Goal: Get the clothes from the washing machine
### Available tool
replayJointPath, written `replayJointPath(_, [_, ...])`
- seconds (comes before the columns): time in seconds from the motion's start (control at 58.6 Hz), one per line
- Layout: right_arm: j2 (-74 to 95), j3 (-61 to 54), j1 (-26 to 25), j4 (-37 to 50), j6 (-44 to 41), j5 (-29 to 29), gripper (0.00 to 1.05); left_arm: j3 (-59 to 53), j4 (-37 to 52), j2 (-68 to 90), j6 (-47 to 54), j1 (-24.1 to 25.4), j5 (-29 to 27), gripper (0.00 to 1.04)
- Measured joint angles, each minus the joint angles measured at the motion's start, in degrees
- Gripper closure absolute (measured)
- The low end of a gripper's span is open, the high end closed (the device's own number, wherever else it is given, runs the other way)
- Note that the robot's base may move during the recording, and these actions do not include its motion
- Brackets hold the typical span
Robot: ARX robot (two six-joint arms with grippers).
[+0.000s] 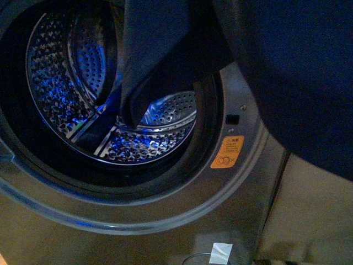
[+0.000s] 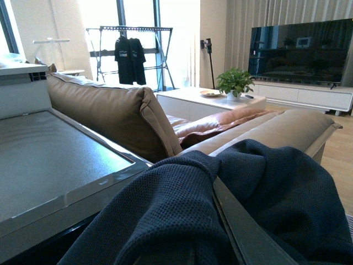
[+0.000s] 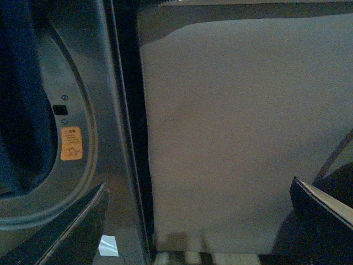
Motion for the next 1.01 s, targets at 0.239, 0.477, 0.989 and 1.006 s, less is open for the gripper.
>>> replayJointPath(0.239, [9.4, 0.1, -15.8, 20.2, 22.9, -44.5, 0.07, 0.1, -0.1, 0.0, 0.0, 0.0, 0.1, 0.99])
replayJointPath(0.477, [21.1, 8.5, -25.7, 44.6, 44.2, -57.7, 0.07, 0.2, -0.1, 0.1, 0.0, 0.0, 0.0, 0.99])
replayJointPath(0.989, [49.7, 35.2, -8.1, 42.9, 23.1, -46.0, 0.07, 0.2, -0.1, 0.1, 0.0, 0.0, 0.0, 0.99])
replayJointPath(1.006, [50.2, 35.5, -7.8, 42.9, 22.9, -45.9, 0.07, 0.2, -0.1, 0.1, 0.0, 0.0, 0.0, 0.99])
